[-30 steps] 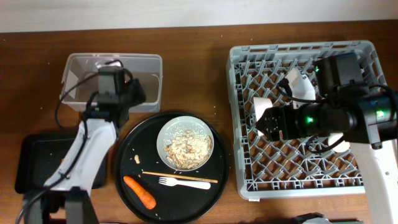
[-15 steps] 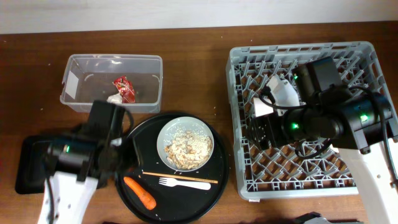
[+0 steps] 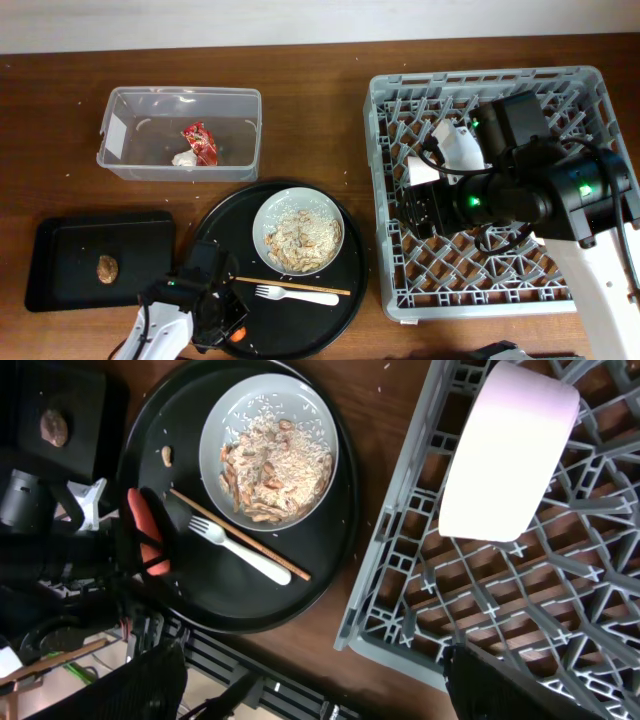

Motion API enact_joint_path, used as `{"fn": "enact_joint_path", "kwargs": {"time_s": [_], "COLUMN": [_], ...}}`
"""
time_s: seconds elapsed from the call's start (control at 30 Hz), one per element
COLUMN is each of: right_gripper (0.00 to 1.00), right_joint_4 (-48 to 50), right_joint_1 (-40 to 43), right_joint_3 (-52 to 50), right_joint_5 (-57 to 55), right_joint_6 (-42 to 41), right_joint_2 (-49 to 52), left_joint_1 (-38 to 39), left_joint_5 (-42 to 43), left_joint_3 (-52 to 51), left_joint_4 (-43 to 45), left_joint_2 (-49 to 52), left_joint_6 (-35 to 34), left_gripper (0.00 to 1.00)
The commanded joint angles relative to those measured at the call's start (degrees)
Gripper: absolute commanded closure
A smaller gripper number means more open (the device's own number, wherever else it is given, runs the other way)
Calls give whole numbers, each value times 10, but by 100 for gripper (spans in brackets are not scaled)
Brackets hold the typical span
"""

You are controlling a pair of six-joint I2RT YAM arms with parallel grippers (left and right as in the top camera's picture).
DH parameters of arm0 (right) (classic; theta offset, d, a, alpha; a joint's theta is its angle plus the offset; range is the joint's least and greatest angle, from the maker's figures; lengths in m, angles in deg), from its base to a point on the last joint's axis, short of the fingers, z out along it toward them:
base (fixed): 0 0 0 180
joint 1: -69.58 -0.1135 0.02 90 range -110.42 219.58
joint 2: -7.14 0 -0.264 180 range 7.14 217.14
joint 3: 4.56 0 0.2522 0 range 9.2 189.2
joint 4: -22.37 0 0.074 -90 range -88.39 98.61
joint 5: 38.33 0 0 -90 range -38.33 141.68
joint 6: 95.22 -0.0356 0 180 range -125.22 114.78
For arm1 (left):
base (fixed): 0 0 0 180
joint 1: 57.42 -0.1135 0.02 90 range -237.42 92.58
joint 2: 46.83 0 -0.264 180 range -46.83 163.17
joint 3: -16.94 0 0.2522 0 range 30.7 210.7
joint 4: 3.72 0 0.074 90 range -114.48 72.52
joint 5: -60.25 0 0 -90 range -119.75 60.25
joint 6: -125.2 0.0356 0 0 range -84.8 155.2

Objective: Sort waste into correct bins and load items into the dishwasher rack
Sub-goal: 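Move the carrot onto the black tray with the left gripper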

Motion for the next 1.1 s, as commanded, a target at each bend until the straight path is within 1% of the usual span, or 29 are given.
{"fn": "enact_joint_path", "kwargs": {"time_s": [0.0,0.07,0.1,0.13,0.17,0.2,0.23,0.27,0.3,0.37,0.4,0.43,0.47,0.5,0.53,0.6,0.63,0.67,0.7,0.73,0.8,0.83,0.87,0.9,0.93,0.97,1.0,1.03,1.07], "right_gripper": [13,13,13,13,13,13,13,13,13,13,13,13,13,13,13,13,12,13,20,22,22,22,22,22,24,30,33,33,32], "right_joint_4": [-2,-4,-4,-5,-5,-6,-6,-6,-6,-6,-7,-8,-11,-10,-10,-1,13,28,38,46,64,77,92,95,94,98,111,139,166], "right_joint_1": [-3,-3,-3,-3,-3,-3,-3,-3,-3,-3,-3,-3,-3,-3,-3,-3,-3,-3,-4,-4,-4,-4,-5,-12,-41,-100,-149,-217,-264], "right_joint_3": [0,0,0,0,0,0,0,0,0,0,0,0,0,0,0,0,0,-5,-20,-40,-106,-141,-153,-153,-155,-164,-179,-199,-218], "right_joint_5": [-3,-3,-3,-3,-3,-3,-3,-3,-3,-3,-3,-3,-3,-3,-3,-3,-3,-3,-3,-3,-1,-1,2,28,75,72,64,16,-24], "right_joint_6": [2,2,2,2,2,2,2,2,2,2,2,2,2,2,1,-12,-40,-63,-70,-70,-70,-70,-64,-32,33,74,83,82,82], "right_joint_2": [-2,-2,-2,-2,-2,-2,-2,-2,-2,-2,-2,-2,-2,-2,-2,-2,-2,-2,-2,-2,-2,-2,-2,-2,-2,-2,-1,6,15], "left_joint_1": [-1,-5,-30,-59,-123,-215,-286,-344,-404,-442,-447,-448,-448,-448,-448,-443,-424,-389,-339,-304,-232,-176,-117,-89,-69,-72,-83,-101,-128], "left_joint_5": [-61,-155,-206,-239,-271,-268,-250,-222,-185,-103,-62,-25,-14,-13,-13,28,47,47,47,47,47,39,14,15,-11,-95,-135,-136,-136], "left_joint_3": [125,215,232,232,232,232,232,232,232,232,232,232,246,275,303,400,449,488,503,503,503,502,499,488,474,475,482,497,530], "left_joint_4": [-61,-92,-89,-87,-79,-55,-31,-7,27,85,112,139,136,103,72,-19,-60,-103,-129,-134,-163,-200,-231,-231,-226,-222,-222,-219,-222], "left_joint_2": [2,2,2,3,7,18,38,67,125,207,239,254,247,230,215,167,143,113,78,55,6,-9,-2,4,11,17,17,17,16], "left_joint_6": [9,9,9,0,-4,-4,-3,14,22,49,51,87,123,157,191,310,369,426,466,480,499,511,510,497,461,384,323,301,298], "left_gripper": [78,78,78,78,78,77,79,79,78,76,53,37,18,8,6,6,6,6,8,8,8,9,17,21,20,17,16,16,16]}}
